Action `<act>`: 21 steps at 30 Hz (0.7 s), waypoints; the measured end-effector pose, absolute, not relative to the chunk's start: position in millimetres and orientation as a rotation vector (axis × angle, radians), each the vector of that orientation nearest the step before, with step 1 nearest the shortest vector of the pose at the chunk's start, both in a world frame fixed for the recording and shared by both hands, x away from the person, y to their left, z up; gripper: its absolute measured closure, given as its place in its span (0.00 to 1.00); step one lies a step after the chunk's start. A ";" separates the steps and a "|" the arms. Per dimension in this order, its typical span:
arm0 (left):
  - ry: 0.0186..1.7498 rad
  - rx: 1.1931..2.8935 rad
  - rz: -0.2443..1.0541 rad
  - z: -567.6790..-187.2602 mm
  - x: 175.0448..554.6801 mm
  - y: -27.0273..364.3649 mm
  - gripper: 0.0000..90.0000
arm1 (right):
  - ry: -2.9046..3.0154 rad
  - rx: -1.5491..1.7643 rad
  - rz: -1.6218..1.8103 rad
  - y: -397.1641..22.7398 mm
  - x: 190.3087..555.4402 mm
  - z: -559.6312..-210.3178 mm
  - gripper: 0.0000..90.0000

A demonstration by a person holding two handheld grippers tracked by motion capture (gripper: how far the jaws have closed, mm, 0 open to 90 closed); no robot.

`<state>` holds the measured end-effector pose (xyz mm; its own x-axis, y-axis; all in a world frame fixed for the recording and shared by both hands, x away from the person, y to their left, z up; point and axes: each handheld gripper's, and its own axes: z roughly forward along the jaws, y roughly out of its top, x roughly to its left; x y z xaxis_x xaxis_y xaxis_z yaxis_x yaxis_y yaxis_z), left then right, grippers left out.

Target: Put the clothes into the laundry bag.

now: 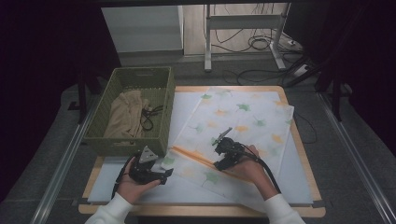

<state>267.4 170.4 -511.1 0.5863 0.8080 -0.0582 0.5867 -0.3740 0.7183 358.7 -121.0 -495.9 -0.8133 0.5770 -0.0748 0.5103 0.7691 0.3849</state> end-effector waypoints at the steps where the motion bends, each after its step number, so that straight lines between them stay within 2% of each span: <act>1: 1.103 2.101 0.396 -511.2 267.4 170.3 0.19 | 2.770 0.856 0.515 -120.8 359.0 -496.4 0.39; 6: 1.106 2.098 0.398 -511.1 267.6 170.9 0.18 | 2.758 0.846 0.490 -119.3 358.9 -497.6 0.42; 13: 1.109 2.098 0.398 -511.5 268.0 171.6 0.18 | 2.736 0.847 0.453 -120.4 360.4 -498.8 0.53; 21: 1.109 2.102 0.398 -512.1 268.6 170.7 0.18 | 2.728 0.913 0.474 -126.4 366.1 -498.9 0.77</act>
